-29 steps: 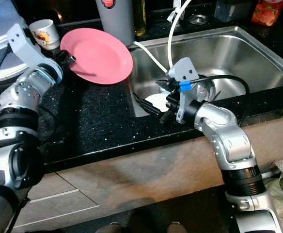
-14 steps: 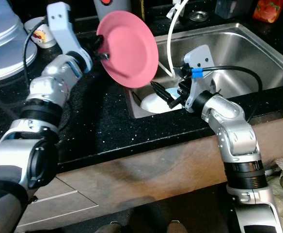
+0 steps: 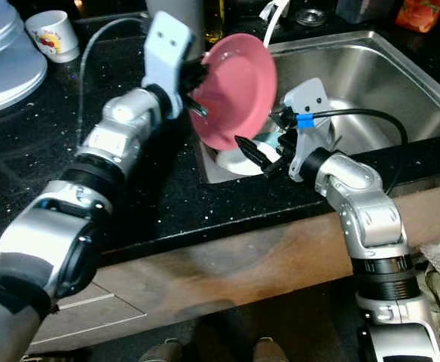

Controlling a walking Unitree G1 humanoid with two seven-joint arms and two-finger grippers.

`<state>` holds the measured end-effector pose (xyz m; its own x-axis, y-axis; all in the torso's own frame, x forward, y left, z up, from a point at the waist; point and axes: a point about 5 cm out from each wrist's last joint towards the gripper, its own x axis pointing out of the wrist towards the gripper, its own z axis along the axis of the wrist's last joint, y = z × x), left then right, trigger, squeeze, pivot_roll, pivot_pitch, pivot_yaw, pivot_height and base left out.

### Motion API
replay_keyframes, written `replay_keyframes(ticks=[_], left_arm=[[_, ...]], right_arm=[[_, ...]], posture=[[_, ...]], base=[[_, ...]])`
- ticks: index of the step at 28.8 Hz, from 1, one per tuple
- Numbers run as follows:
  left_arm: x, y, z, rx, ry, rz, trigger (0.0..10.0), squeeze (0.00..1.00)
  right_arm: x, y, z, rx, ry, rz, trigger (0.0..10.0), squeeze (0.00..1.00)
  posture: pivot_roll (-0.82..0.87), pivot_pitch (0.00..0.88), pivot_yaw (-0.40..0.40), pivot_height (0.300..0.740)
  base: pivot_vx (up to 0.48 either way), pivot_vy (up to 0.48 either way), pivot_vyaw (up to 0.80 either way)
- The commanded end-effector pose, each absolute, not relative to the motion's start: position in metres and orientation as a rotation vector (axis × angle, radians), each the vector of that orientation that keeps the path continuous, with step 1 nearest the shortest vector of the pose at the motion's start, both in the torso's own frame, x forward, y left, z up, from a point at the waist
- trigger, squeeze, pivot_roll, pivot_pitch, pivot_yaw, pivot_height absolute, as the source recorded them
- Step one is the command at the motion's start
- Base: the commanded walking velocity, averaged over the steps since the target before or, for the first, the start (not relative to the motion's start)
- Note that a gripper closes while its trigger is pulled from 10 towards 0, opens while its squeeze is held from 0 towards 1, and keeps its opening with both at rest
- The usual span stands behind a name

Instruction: Kitchen organization

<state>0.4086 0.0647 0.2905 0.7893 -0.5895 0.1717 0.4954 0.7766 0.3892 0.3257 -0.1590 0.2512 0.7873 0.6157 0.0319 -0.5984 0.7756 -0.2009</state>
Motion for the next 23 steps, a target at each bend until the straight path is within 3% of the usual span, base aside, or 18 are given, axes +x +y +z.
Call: replay_keyframes(ticks=[1,6,13,14,23], left_arm=[[0.407,0.057,0.287,0.416,-0.292,-0.657,0.0,0.0],[0.4,0.042,0.276,0.52,-0.272,-0.793,0.0,0.0],[0.398,0.03,0.262,0.631,-0.222,-0.848,0.0,0.0],[0.398,0.03,0.258,0.655,-0.207,-0.85,10.0,0.0],[0.399,0.032,0.25,0.69,-0.163,-0.857,10.0,0.0]], right_arm=[[0.322,-0.155,0.252,-0.184,-0.097,0.686,10.0,0.0],[0.32,-0.155,0.251,-0.177,-0.095,0.689,10.0,0.0],[0.319,-0.156,0.251,-0.165,-0.094,0.695,10.0,0.0],[0.318,-0.156,0.251,-0.163,-0.09,0.703,10.0,0.0],[0.314,-0.152,0.249,-0.162,-0.073,0.755,10.0,0.0]], posture=[[-0.04,0.19,0.015,0.74],[-0.04,0.186,0.024,0.74],[-0.04,0.182,0.028,0.74],[-0.04,0.18,0.029,0.74],[-0.04,0.176,0.028,0.74]], base=[[0.0,0.0,0.0],[0.0,0.0,0.0],[0.0,0.0,0.0],[0.0,0.0,0.0],[0.0,0.0,0.0]])
